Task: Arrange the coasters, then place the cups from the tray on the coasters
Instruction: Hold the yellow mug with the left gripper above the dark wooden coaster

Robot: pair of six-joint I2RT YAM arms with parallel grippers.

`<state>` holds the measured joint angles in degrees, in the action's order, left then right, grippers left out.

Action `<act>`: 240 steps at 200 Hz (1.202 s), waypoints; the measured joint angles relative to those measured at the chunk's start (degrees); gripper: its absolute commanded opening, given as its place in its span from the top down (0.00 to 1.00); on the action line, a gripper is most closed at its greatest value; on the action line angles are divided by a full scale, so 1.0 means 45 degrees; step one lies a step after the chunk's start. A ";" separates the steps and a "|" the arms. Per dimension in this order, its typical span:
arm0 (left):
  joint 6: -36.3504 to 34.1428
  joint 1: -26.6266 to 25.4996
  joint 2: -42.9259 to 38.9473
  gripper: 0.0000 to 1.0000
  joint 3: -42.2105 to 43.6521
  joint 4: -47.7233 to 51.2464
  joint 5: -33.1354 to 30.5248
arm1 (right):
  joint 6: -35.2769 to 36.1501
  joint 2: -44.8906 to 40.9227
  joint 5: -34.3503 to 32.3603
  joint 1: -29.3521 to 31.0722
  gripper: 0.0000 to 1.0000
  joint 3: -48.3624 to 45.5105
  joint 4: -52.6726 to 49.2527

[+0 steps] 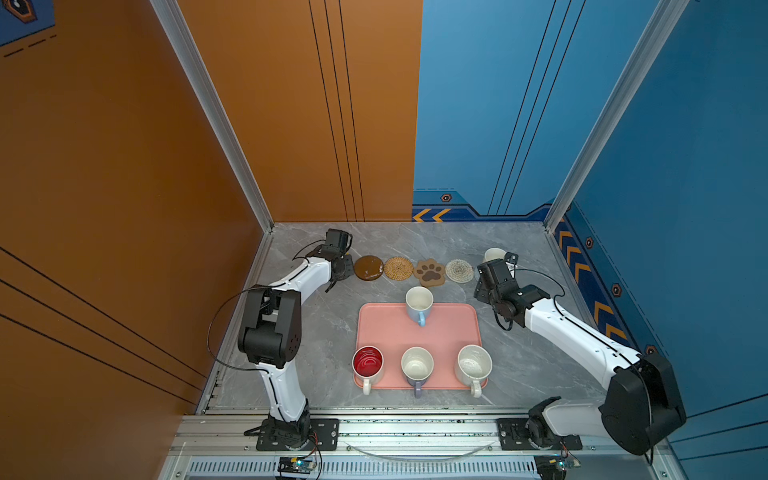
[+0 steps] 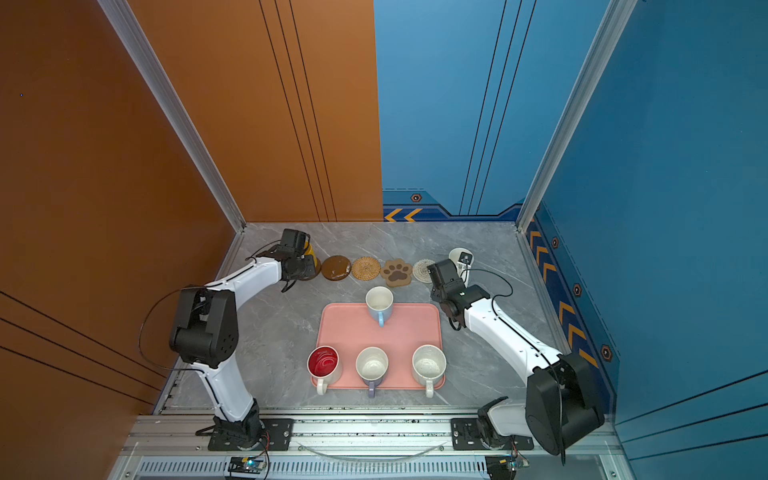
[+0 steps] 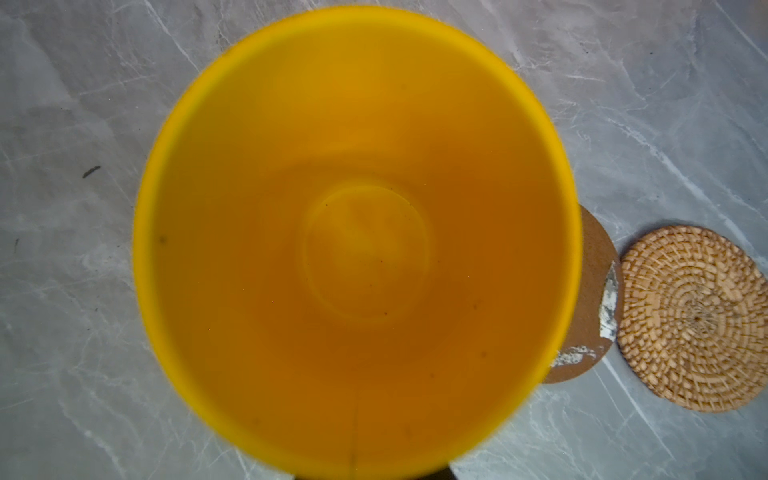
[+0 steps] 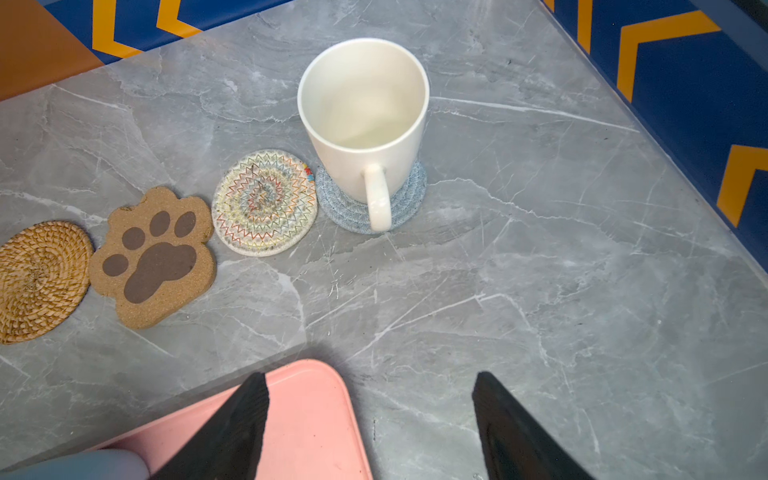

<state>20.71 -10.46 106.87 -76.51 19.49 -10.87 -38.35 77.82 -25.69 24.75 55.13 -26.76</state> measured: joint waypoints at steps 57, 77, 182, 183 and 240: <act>-0.0073 0.0015 0.0418 1.00 -0.0204 0.0068 0.0019 | 0.0136 0.0262 0.0034 0.0010 0.24 0.0097 0.0087; -0.0083 0.0015 0.0423 1.00 -0.0219 0.0146 0.0010 | 0.0146 0.0282 0.0039 0.0010 0.24 0.0165 0.0097; -0.0083 0.0015 0.0423 1.00 -0.0219 0.0262 0.0005 | 0.0219 0.0316 0.0039 0.0010 0.24 0.0165 0.0097; -0.0083 0.0015 0.0423 1.00 -0.0219 0.0262 0.0005 | 0.0219 0.0316 0.0039 0.0010 0.24 0.0165 0.0097; -0.0083 0.0015 0.0447 1.00 -0.0219 0.0296 0.0000 | 0.0223 0.0321 0.0039 0.0010 0.24 0.0165 0.0097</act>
<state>20.34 -10.39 108.88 -77.49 20.82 -10.87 -37.34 79.26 -25.52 24.80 55.88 -26.33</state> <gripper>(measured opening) 0.175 0.764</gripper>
